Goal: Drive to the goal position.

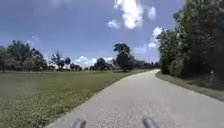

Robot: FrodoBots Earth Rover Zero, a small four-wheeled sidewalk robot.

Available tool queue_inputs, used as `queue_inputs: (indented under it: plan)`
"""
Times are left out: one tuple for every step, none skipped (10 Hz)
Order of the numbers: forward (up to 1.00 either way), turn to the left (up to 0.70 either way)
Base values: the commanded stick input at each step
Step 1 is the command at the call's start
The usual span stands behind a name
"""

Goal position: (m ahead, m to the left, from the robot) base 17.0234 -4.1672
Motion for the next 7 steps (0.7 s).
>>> queue_inputs:
  plan:
    - [0.50,0.00]
    - [0.50,0.00]
    - [0.50,0.00]
    - [0.50,0.00]
    - [0.50,0.00]
    - [0.50,0.00]
    - [0.50,-0.22]
